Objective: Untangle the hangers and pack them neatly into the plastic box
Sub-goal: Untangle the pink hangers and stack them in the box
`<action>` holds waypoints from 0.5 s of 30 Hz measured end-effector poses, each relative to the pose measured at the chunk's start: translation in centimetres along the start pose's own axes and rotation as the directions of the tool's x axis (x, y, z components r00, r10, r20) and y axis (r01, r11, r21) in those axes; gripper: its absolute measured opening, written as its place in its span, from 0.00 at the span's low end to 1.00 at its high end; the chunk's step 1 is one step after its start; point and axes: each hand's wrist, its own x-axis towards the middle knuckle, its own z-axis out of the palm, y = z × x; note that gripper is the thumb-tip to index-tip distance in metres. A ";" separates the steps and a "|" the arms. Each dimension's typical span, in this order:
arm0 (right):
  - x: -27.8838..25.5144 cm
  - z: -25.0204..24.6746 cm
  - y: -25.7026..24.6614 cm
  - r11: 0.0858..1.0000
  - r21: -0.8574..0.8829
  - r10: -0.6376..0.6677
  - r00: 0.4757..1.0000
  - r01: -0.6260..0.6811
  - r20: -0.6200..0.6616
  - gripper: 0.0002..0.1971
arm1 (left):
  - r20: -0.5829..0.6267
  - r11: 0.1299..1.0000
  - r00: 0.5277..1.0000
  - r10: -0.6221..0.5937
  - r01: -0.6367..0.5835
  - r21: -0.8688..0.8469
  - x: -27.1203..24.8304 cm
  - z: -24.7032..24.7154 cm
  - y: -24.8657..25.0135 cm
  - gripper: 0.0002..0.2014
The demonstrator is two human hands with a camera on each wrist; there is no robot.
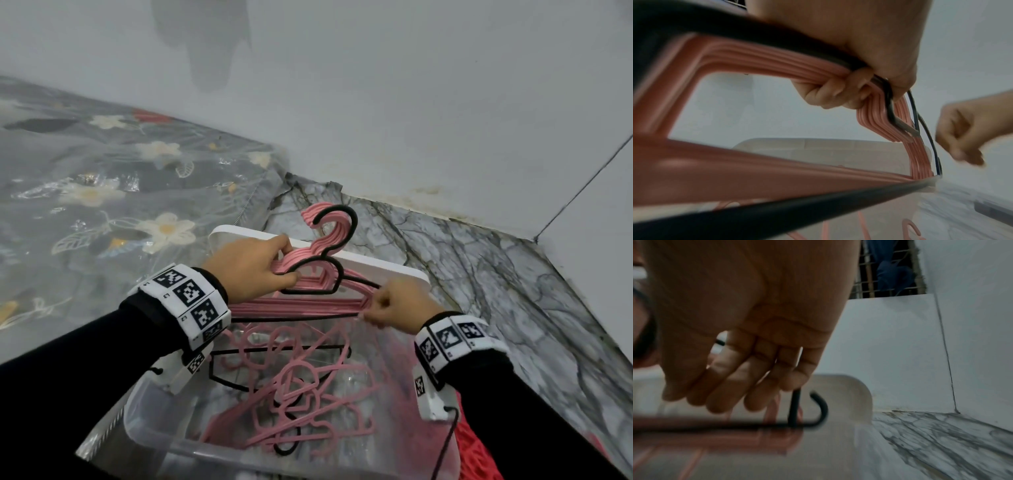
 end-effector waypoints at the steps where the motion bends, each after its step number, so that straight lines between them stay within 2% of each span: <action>1: 0.2 1.2 0.2 0.999 -0.048 0.019 0.993 -0.013 0.115 0.15 | 0.000 1.000 1.000 -0.010 0.010 -0.010 0.0 0.0 0.0 0.17; 3: 0.7 4.0 0.3 0.991 -0.134 0.035 0.970 -0.003 0.240 0.10 | 0.002 0.999 1.000 -0.031 0.031 -0.034 0.1 -0.1 0.0 0.19; 5: 1.3 6.7 0.1 0.982 -0.187 0.035 0.957 0.020 0.289 0.05 | -0.004 0.999 0.999 -0.037 0.037 -0.019 0.2 -0.2 0.1 0.22; 9: 3.0 11.6 -0.1 0.955 -0.283 0.011 0.941 0.090 0.338 0.15 | -0.066 0.997 0.998 -0.004 0.009 0.074 0.4 -0.4 0.7 0.23; 12: 3.7 14.6 0.1 0.950 -0.291 0.008 0.920 0.116 0.393 0.21 | -0.083 0.997 0.996 0.017 -0.010 0.073 0.4 -0.3 0.8 0.22; 15: 3.7 16.3 0.7 0.946 -0.306 0.014 0.932 0.104 0.361 0.25 | -0.090 0.998 0.996 0.026 -0.020 0.061 0.4 -0.3 0.8 0.21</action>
